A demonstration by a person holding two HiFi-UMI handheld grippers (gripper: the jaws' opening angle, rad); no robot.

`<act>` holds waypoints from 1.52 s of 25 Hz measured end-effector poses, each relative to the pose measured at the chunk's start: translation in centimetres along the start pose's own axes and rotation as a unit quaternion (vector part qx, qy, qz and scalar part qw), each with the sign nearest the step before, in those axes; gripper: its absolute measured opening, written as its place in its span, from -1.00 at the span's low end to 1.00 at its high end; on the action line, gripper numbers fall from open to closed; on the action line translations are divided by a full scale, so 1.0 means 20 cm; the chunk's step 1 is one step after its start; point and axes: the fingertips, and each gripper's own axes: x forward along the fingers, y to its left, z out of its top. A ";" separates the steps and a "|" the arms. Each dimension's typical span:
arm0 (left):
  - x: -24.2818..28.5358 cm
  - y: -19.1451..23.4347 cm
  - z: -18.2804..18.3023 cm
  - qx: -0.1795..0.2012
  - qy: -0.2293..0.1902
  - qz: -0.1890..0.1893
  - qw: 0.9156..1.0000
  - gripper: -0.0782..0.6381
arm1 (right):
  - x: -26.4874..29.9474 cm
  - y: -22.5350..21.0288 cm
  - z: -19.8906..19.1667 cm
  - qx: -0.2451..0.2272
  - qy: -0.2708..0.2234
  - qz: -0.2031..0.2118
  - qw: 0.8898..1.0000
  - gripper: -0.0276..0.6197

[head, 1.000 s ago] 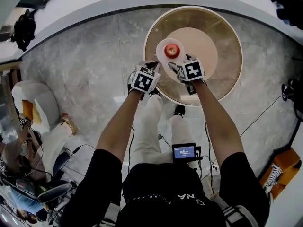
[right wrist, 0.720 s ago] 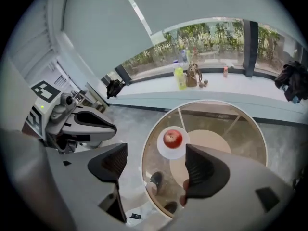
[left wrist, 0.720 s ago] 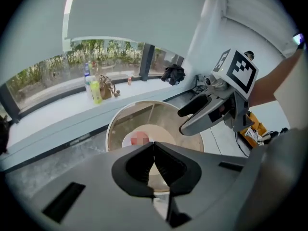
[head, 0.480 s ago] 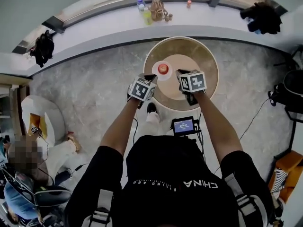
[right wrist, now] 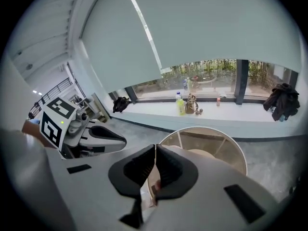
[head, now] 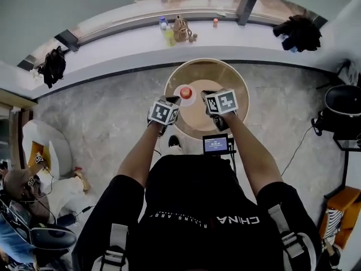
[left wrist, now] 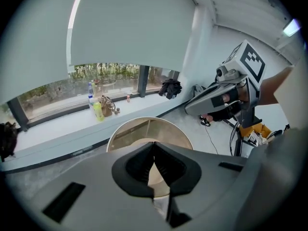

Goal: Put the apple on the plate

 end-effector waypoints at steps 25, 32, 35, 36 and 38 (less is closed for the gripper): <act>-0.62 -0.65 -0.66 -0.070 -0.011 0.021 0.997 -0.73 | -0.50 0.40 -0.77 0.055 0.006 0.027 0.998 -0.81; -1.03 -0.86 -1.01 -0.095 -0.065 -0.014 0.993 -0.73 | -0.69 0.92 -1.09 0.000 -0.001 -0.020 1.000 -0.81; -1.13 -0.95 -1.23 -0.088 -0.054 -0.039 0.994 -0.73 | -0.75 1.11 -1.28 -0.001 0.000 -0.022 1.000 -0.81; -1.15 -0.99 -1.29 -0.082 -0.052 -0.039 0.995 -0.73 | -0.78 1.16 -1.35 0.003 -0.001 -0.020 1.000 -0.81; -1.19 -1.05 -1.39 -0.062 -0.053 -0.025 0.996 -0.73 | -0.85 1.23 -1.48 0.004 -0.001 -0.022 1.000 -0.81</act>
